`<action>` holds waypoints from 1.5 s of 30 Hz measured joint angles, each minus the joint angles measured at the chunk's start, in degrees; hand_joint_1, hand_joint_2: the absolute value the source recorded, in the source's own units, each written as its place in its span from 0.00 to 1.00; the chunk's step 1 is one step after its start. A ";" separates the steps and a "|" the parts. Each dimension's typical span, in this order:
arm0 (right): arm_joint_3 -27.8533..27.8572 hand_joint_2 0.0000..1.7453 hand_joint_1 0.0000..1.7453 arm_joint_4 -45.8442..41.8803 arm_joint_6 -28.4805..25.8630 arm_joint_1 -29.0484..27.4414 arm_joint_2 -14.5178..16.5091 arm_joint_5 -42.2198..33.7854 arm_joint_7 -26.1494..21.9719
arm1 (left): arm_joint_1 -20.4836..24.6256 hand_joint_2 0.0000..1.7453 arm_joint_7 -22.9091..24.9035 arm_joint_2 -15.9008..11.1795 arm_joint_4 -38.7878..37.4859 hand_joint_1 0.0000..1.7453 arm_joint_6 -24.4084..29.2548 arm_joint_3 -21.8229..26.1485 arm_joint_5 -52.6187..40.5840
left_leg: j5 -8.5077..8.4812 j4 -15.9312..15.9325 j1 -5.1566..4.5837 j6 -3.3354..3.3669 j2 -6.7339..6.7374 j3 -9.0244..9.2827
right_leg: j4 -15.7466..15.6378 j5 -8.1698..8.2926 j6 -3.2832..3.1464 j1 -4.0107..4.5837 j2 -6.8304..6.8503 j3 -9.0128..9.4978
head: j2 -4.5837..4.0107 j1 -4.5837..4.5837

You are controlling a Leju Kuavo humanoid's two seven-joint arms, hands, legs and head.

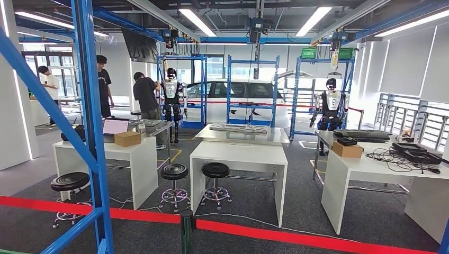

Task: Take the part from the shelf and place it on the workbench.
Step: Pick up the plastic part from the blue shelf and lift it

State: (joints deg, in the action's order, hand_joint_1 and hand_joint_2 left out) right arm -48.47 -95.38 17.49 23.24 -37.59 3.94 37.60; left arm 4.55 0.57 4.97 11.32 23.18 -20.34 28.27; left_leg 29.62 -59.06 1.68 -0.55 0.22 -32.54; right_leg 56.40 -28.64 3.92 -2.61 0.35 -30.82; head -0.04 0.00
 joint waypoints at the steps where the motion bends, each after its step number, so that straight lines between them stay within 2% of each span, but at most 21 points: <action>1: -0.23 1.00 0.00 -0.23 0.41 0.58 -0.88 -0.83 0.68 | 0.00 0.00 0.12 -0.06 0.00 0.00 0.01 -0.19 0.12 | 0.00 0.00 -0.01 0.00 -0.05 0.00 | 0.00 0.00 0.00 0.00 0.03 0.02 | 0.00 0.00; 6: -1.67 1.00 0.00 -1.05 0.81 1.99 -4.42 -2.90 1.91 | -0.01 0.00 0.39 -0.29 0.00 0.00 0.06 -0.62 0.52 | 0.00 0.00 -0.07 0.00 -0.14 -0.02 | 0.00 0.00 0.01 -0.01 0.11 0.05 | 0.01 0.00; 10: -3.03 1.00 0.99 -1.60 -0.35 2.35 -6.55 -3.38 1.92 | -0.01 0.00 0.23 -0.40 0.00 0.00 0.06 -0.87 1.14 | 0.00 0.00 -0.08 0.00 -0.15 -0.03 | 0.00 -0.01 0.02 0.00 0.13 0.04 | 0.02 0.00; 12: -3.59 1.00 1.00 -1.94 -1.34 2.41 -7.50 -2.96 1.94 | -0.01 0.00 -0.01 -0.47 0.00 0.00 0.02 -0.96 1.48 | 0.00 0.00 -0.08 0.00 -0.16 -0.04 | 0.00 -0.02 0.02 0.00 0.14 0.04 | 0.01 0.00; 14: -4.03 1.00 0.96 -2.28 -2.12 2.50 -8.28 -2.39 1.94 | 0.00 0.00 -0.19 -0.54 0.00 0.00 -0.01 -0.98 1.74 | 0.01 0.00 -0.07 0.00 -0.14 -0.04 | 0.00 -0.02 0.02 0.00 0.13 0.04 | 0.01 0.00; 18: -4.54 1.00 0.29 -3.12 -4.06 2.69 -9.34 -0.93 1.94 | 0.00 0.00 -0.21 -0.66 0.00 0.00 -0.01 -0.99 2.07 | 0.00 0.00 -0.07 0.00 -0.13 -0.04 | 0.00 -0.02 0.02 0.00 0.14 0.04 | 0.01 0.01; 22: -4.54 1.00 0.02 -3.56 -5.77 2.25 -9.83 -0.47 1.94 | 0.00 0.00 -0.19 -0.74 0.00 0.00 -0.01 -1.01 2.12 | 0.00 0.00 -0.07 0.00 -0.10 -0.04 | 0.00 -0.02 0.02 -0.01 0.13 0.04 | 0.01 0.00; 25: -4.52 1.00 0.00 -3.97 -6.38 1.49 -10.17 -0.02 1.94 | 0.00 0.00 -0.18 -0.81 0.00 0.00 -0.01 -1.06 2.12 | 0.00 0.00 -0.08 0.00 -0.04 -0.03 | 0.01 -0.02 0.03 0.00 0.11 0.04 | 0.02 0.00; 26: -4.51 1.00 0.02 -4.13 -6.45 1.30 -10.28 0.34 1.94 | 0.00 0.00 -0.19 -0.84 0.00 0.00 -0.01 -1.07 2.12 | 0.00 0.00 -0.08 0.00 -0.03 -0.03 | 0.01 -0.02 0.03 0.00 0.10 0.04 | 0.01 0.00; 30: -4.51 1.00 1.00 -4.62 -6.32 0.72 -10.71 2.59 1.94 | 0.00 0.00 -0.22 -0.92 0.00 0.00 -0.01 -1.30 2.14 | 0.01 0.00 -0.07 0.00 0.03 -0.04 | 0.01 -0.02 0.02 0.00 0.09 0.03 | 0.01 0.00; 33: -4.51 1.00 1.00 -4.74 -5.34 0.63 -10.71 7.49 1.94 | 0.00 0.00 -0.31 -0.96 0.00 0.00 0.02 -1.60 2.36 | 0.01 0.00 -0.07 0.00 0.12 -0.03 | 0.02 -0.02 0.02 0.00 0.07 0.02 | 0.02 0.00; 39: -4.41 1.00 1.00 -4.79 -2.72 -0.40 -8.91 23.06 1.94 | 0.02 0.00 -0.77 -1.01 0.00 0.00 0.18 -2.01 3.44 | 0.01 0.01 -0.07 0.00 0.29 -0.04 | 0.03 -0.02 0.02 0.00 0.05 0.02 | 0.02 0.00; 45: -2.86 1.00 1.00 -5.08 -3.65 -1.54 -6.94 25.95 1.94 | 0.02 0.00 -0.89 -1.15 0.00 0.00 0.16 -2.02 3.95 | 0.03 0.01 -0.07 0.03 0.46 0.00 | 0.05 -0.02 0.02 0.00 -0.04 0.01 | 0.01 -0.01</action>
State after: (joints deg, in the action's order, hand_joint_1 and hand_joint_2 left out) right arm -51.34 -100.46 13.84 21.70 -44.52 29.88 39.54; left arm 4.57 -0.32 3.82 11.32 23.34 -22.36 32.21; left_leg 29.66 -59.05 1.61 -0.51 0.68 -32.54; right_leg 56.45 -28.66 3.94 -2.61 0.31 -30.81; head -0.03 -0.01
